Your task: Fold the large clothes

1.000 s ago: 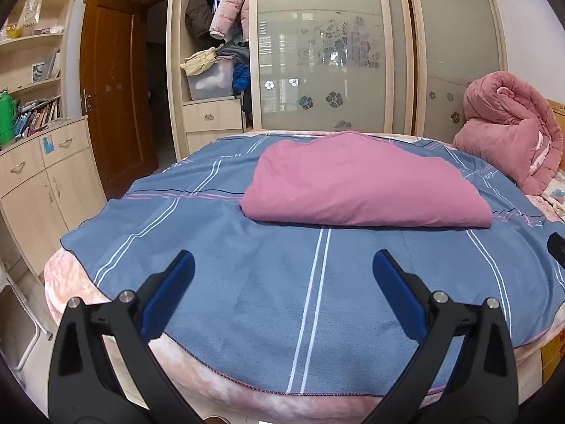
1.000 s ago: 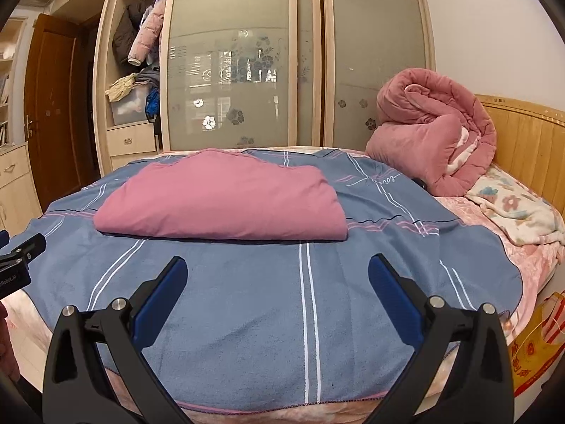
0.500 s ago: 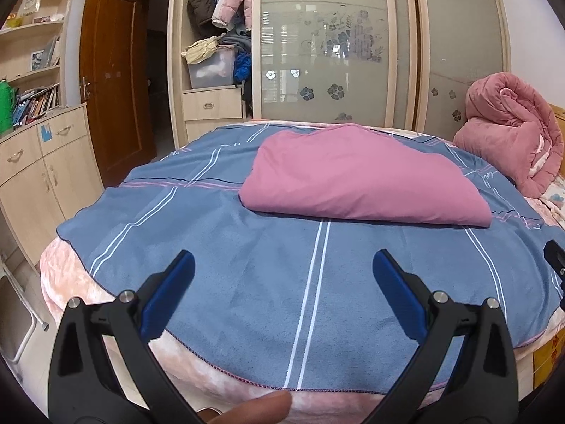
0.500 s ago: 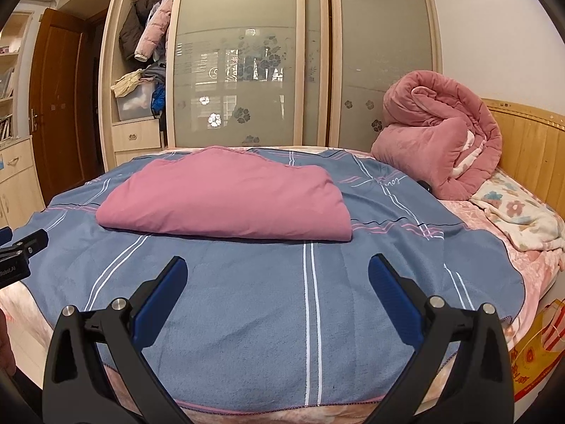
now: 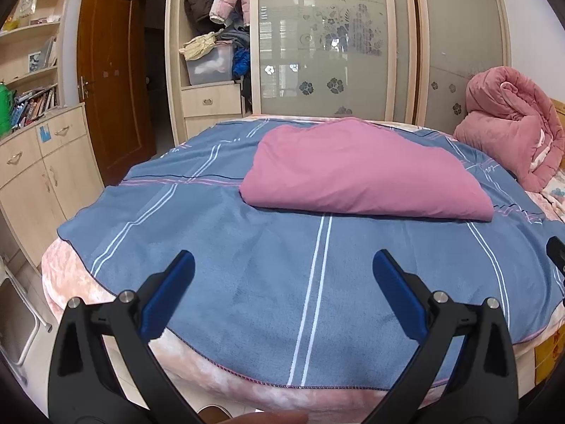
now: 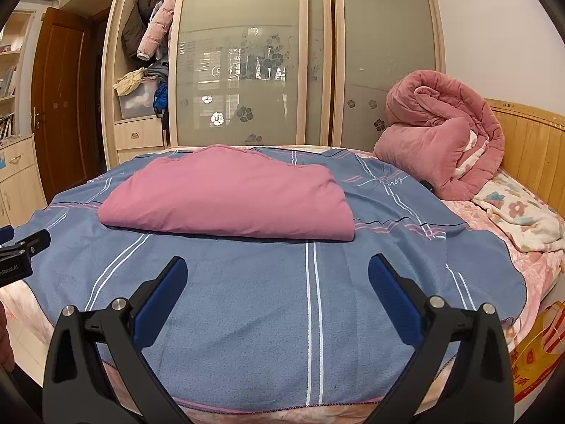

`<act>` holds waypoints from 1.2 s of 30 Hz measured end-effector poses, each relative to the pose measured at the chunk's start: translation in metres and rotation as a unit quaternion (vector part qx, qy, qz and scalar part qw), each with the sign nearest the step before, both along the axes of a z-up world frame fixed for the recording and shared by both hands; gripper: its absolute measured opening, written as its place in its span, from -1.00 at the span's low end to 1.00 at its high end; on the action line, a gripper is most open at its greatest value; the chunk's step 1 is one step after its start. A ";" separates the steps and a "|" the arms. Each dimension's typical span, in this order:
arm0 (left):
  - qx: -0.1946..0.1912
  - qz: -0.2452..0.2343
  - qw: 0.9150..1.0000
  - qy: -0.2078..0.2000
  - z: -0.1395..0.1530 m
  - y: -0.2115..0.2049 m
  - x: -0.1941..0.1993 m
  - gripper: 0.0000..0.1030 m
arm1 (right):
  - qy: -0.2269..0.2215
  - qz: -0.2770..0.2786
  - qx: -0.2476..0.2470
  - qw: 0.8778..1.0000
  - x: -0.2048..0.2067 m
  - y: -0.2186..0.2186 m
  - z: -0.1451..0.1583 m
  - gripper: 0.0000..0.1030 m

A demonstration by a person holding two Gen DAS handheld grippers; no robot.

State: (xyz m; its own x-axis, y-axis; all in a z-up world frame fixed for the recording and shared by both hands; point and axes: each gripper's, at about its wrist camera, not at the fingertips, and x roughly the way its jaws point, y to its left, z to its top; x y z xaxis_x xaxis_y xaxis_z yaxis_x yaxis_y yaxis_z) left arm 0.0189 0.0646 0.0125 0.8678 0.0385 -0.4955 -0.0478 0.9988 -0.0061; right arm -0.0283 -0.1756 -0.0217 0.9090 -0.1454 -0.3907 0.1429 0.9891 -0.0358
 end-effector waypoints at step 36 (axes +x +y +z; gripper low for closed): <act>-0.013 -0.010 1.000 -0.008 0.003 0.001 -0.004 0.96 | 0.002 -0.001 0.005 1.000 0.000 -0.005 0.000 0.97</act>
State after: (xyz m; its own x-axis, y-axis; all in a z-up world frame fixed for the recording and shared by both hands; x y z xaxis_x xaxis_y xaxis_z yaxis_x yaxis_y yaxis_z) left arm 0.0148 0.0652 0.0156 0.8762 0.0074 -0.4819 -0.0267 0.9991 -0.0332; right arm -0.0287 -0.1803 -0.0215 0.9074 -0.1438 -0.3950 0.1452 0.9890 -0.0265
